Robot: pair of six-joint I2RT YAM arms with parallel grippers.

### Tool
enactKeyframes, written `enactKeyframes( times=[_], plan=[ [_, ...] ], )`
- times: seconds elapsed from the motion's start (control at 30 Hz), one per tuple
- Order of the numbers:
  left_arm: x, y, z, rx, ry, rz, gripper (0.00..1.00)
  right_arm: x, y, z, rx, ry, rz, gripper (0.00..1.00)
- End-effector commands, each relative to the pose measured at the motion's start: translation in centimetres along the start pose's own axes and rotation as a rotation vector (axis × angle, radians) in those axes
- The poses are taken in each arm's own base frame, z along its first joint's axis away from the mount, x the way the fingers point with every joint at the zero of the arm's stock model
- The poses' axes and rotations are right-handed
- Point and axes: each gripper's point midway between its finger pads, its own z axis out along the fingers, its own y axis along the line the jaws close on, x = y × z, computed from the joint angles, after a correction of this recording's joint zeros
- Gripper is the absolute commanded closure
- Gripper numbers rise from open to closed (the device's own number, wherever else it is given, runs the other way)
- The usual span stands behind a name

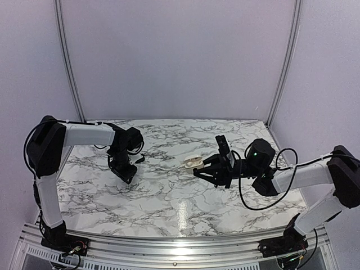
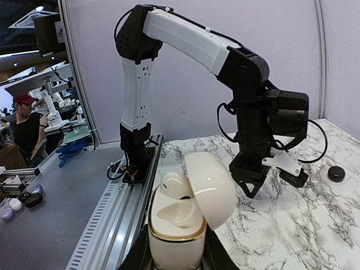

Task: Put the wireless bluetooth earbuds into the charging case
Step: Pick up the right earbud from the center of the board.

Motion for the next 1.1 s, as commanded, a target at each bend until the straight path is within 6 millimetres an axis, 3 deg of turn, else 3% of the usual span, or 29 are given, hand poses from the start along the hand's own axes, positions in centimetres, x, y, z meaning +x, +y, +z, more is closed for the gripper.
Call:
enactKeyframes(
  times=[0.0,0.5,0.73,1.07],
  plan=[
    [0.5,0.3,0.3,0.002,0.044,0.003,0.62,-0.1,-0.3,-0.1,0.004,-0.005,-0.015,1.0],
    [0.5,-0.2,1.1,0.05,0.062,0.003,0.76,-0.2,-0.3,-0.1,0.001,-0.002,-0.017,1.0],
    [-0.7,-0.9,-1.1,0.097,-0.022,0.001,0.82,-0.7,-0.4,-0.3,0.023,-0.016,-0.044,1.0],
    [-3.7,-2.4,-6.1,0.199,-0.249,0.012,0.85,-1.9,-0.9,-0.9,0.102,-0.046,-0.124,1.0]
  ],
)
